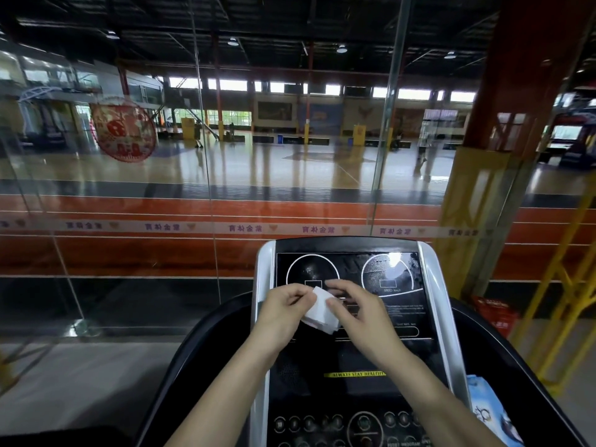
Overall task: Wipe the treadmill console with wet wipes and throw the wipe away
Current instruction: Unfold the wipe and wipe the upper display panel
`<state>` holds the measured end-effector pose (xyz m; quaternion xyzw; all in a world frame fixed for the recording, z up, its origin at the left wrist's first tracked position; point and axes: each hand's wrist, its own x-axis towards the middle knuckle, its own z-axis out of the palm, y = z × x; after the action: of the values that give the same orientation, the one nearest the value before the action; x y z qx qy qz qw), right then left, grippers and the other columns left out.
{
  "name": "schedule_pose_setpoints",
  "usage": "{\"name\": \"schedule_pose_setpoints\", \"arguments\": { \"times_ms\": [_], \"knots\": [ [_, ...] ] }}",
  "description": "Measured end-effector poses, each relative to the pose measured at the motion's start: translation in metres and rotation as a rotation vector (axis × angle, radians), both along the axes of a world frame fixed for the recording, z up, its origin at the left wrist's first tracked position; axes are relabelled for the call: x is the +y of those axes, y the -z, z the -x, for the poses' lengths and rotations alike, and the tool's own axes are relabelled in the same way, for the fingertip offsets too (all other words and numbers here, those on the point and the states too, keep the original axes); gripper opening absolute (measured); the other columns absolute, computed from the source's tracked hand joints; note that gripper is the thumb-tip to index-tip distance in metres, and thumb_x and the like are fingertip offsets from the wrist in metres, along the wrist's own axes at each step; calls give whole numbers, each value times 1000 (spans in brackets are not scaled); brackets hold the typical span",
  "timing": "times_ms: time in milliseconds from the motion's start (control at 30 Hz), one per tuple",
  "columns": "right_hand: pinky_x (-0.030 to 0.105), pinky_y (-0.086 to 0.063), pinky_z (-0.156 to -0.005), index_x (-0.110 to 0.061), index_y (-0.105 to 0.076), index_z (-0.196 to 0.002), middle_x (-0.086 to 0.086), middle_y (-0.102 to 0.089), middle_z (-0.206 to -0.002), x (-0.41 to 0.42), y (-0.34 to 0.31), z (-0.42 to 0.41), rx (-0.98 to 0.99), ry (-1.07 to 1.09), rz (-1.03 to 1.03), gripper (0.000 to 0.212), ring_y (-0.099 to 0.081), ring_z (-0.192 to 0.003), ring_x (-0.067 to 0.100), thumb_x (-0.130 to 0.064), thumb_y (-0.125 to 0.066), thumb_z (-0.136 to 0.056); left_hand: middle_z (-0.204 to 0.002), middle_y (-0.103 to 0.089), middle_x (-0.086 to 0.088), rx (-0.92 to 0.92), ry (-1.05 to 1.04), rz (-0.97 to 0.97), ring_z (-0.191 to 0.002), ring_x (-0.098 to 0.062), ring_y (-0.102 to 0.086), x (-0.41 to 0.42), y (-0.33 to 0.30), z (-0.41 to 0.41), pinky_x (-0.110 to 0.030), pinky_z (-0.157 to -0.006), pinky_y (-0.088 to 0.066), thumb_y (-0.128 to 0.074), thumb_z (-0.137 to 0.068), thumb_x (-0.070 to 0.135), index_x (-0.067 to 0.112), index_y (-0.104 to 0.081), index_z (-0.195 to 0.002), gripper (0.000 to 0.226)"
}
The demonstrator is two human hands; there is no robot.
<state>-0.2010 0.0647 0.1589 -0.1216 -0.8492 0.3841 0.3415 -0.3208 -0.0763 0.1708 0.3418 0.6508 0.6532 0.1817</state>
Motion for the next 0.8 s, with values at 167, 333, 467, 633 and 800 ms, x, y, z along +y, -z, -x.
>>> {"name": "schedule_pose_setpoints", "arguments": {
  "times_ms": [167,333,467,633,800],
  "knots": [
    [15,-51,-75,-30,-60,-111,0,-70,-99,-11,-3,6,-46,-72,93,26,-63,-82,7,-13,-73,-96,-93,-79,4,111,-75,23,-93,-10,-73,4,10,14,-27,-89,-54,-69,-97,9,17,-80,-91,16],
    [19,-50,-73,-30,-60,-100,-5,-65,-93,-4,5,26,-18,-20,106,26,-59,-80,8,-12,-76,-92,-83,-77,10,211,-172,63,-81,-4,-71,2,20,27,-25,-80,-57,-76,-91,12,28,-80,-89,16],
    [13,-46,-69,-23,-62,-92,-1,-67,-91,9,-2,61,-29,27,-17,21,-59,-77,10,-8,-76,-90,-81,-74,9,235,-302,77,-78,-1,-69,7,17,42,-10,-69,-49,-78,-90,13,29,-75,-94,17],
    [18,-48,-78,-16,-72,-89,1,-71,-91,28,-13,123,-42,12,-247,11,-64,-84,8,-6,-77,-90,-104,-73,6,404,-445,151,-95,-8,-68,16,24,79,-32,-88,-57,-73,-95,13,22,-74,-112,19],
    [40,-54,-80,-9,-78,-95,8,-68,-98,42,-2,163,18,44,-642,11,-62,-93,27,-3,-77,-87,-137,-63,0,802,-538,301,-126,-24,-54,18,38,90,-44,-101,-48,-69,-96,10,18,-70,-127,32]
  ]
}}
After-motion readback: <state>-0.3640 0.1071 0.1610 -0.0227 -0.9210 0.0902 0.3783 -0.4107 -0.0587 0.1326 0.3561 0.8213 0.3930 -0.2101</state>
